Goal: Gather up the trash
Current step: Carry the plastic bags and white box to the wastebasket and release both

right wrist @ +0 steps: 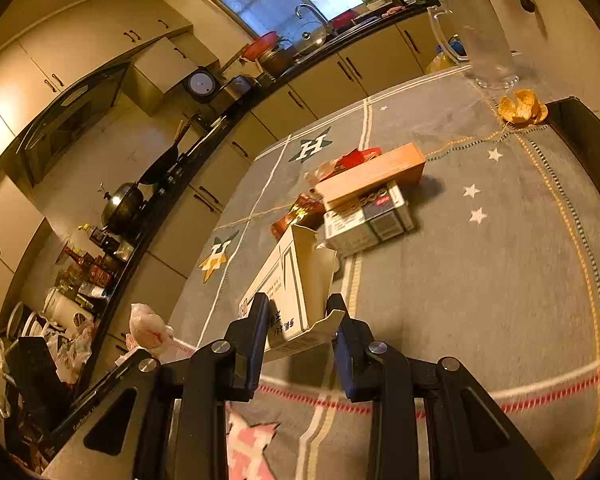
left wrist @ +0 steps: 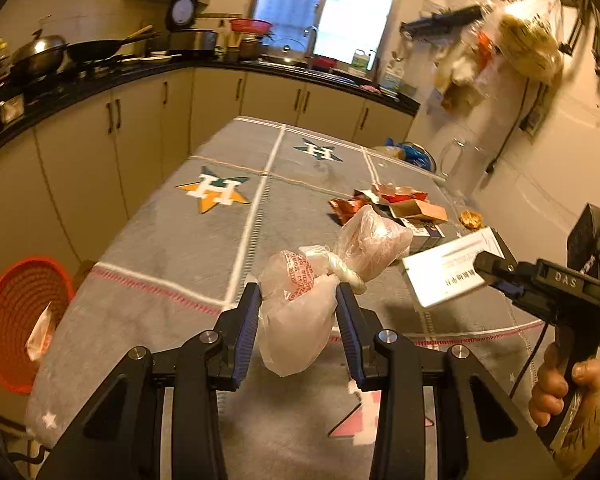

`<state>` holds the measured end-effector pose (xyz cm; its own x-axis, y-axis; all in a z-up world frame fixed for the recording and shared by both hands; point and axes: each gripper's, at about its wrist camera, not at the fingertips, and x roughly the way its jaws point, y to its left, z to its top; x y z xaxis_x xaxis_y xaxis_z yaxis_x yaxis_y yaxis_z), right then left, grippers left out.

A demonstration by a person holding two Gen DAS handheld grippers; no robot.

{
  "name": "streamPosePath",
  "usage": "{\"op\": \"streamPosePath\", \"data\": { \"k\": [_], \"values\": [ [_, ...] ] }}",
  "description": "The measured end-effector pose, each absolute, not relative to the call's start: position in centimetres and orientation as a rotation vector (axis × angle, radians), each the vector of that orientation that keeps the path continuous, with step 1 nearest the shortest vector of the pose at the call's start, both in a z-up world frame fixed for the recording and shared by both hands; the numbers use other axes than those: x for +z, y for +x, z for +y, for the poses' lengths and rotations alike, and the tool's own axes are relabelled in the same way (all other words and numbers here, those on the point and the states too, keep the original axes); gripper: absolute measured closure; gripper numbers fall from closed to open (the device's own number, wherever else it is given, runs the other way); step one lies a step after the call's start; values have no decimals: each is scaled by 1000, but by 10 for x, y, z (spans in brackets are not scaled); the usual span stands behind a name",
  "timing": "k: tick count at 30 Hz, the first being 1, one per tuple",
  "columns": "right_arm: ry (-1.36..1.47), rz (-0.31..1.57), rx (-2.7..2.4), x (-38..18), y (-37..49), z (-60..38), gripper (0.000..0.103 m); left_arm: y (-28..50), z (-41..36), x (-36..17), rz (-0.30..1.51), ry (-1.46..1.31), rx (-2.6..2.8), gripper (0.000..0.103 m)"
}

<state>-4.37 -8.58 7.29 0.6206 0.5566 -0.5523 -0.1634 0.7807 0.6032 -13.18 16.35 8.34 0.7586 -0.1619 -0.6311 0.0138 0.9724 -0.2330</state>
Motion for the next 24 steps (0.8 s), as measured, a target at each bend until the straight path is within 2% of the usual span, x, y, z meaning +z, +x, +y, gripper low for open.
{"op": "streamPosePath", "data": {
  "k": [24],
  "values": [
    [415, 828, 543, 87, -86, -9, 70, -204, 274, 72, 637, -381, 120, 66]
  ]
}}
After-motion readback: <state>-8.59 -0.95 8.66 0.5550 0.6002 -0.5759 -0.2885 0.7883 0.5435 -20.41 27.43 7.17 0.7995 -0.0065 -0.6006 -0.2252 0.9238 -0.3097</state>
